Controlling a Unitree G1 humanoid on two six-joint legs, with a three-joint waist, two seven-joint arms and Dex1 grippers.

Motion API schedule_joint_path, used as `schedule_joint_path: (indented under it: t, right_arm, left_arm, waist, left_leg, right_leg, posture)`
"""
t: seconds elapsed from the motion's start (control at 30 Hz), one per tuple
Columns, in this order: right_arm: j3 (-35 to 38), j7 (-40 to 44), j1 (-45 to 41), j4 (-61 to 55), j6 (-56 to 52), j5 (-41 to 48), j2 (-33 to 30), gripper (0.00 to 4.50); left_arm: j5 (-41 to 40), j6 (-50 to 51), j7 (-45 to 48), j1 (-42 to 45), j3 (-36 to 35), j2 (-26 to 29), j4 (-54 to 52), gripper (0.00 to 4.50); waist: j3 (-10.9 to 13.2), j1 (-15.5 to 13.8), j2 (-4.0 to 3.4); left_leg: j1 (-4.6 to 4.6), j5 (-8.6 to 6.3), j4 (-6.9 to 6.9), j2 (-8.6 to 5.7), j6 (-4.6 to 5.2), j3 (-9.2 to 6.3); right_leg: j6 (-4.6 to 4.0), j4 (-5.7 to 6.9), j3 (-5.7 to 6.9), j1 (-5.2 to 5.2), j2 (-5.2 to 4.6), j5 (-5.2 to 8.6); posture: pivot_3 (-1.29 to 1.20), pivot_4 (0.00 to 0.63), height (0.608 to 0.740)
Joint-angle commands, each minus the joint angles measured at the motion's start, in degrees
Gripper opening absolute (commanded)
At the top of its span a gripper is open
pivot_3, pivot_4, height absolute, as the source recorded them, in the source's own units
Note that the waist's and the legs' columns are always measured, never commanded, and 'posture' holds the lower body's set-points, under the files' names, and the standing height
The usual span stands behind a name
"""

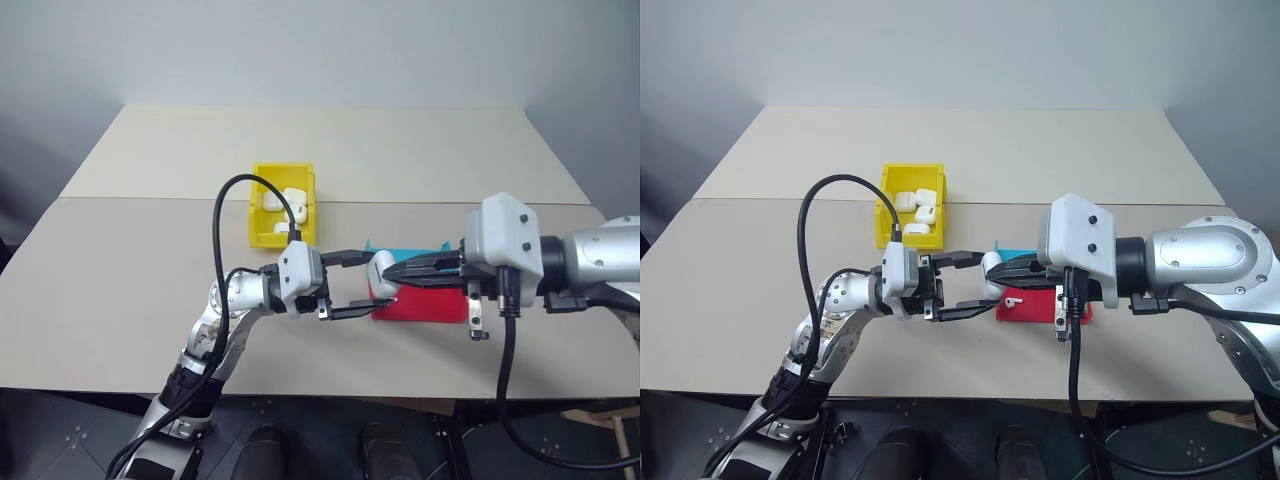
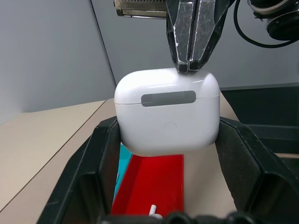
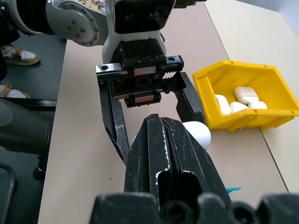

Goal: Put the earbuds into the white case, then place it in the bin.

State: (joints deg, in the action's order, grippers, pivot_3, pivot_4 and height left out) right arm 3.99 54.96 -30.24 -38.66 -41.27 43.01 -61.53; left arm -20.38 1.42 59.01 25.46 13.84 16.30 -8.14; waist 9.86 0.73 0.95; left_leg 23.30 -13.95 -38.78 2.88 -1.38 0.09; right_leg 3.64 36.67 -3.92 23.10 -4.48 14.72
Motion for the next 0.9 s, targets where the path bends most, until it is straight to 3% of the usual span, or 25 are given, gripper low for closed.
schedule_joint_path:
  t: [0.03, 0.2, 0.4, 0.53, 0.7, 0.9]
  right_arm:
    - [6.2, -0.1, -0.2, 1.7, -1.0, 3.5, -0.2, 0.04]
    - [15.2, -2.1, -0.1, 4.7, -3.1, 11.4, 0.6, 0.04]
    - [18.5, -7.5, 3.5, 6.2, -5.3, 12.1, 1.0, 0.04]
    - [16.6, -9.6, 5.1, 7.0, -5.3, 11.5, 2.7, 0.04]
    - [13.9, -11.1, 3.4, 9.4, -5.0, 10.5, 3.9, 0.04]
    - [11.6, -10.9, 3.6, 10.1, -4.3, 6.5, 3.2, 0.04]
  left_arm:
    - [-2.0, -1.1, -0.6, 0.1, -1.8, 0.0, -4.0, 2.78]
    - [-1.9, 2.1, -6.9, -1.0, -5.3, 0.7, -8.6, 2.78]
    - [15.1, 26.6, -32.9, 9.0, -6.7, 0.5, -10.2, 2.78]
    - [19.6, 34.2, -48.1, 14.8, -11.6, -6.1, -3.6, 2.78]
    - [16.5, 38.2, -50.3, 19.1, -15.7, -8.7, 0.8, 2.78]
    - [19.4, 34.1, -54.5, 21.0, -15.8, -9.5, 10.8, 2.78]
  waist:
    - [0.0, 0.0, 0.01]
    - [0.0, 0.0, 0.01]
    - [0.0, -0.4, 0.11]
    - [0.0, -0.4, 0.15]
    - [0.0, 0.0, 0.15]
    - [0.0, -0.2, 0.16]
  left_leg:
    - [0.01, 0.0, 0.0, 0.0, 0.0, 0.0]
    - [0.01, -0.01, 0.02, 0.01, 0.01, -0.01]
    - [-0.05, -0.01, -0.05, -0.02, 0.01, -0.05]
    - [0.02, -0.04, -0.05, -0.04, 0.07, -0.05]
    - [0.05, -0.04, -0.02, -0.04, 0.07, -0.05]
    - [0.07, -0.04, -0.03, -0.05, 0.07, -0.05]
  right_leg:
    - [0.0, 0.0, 0.0, 0.0, 0.0, 0.0]
    - [0.0, -0.01, 0.0, 0.0, 0.0, 0.0]
    - [0.01, 0.04, 0.02, -0.1, 0.0, 0.0]
    - [0.05, -0.06, 0.02, -0.08, -0.02, -0.01]
    - [0.04, 0.03, 0.01, 0.03, 0.0, -0.01]
    - [0.05, -0.02, 0.01, 0.01, -0.01, -0.01]
  posture:
    - [0.0, 0.15, 0.74]
    - [0.0, 0.15, 0.74]
    - [0.0, 0.15, 0.74]
    - [0.0, 0.15, 0.74]
    - [0.0, 0.15, 0.74]
    - [0.0, 0.15, 0.74]
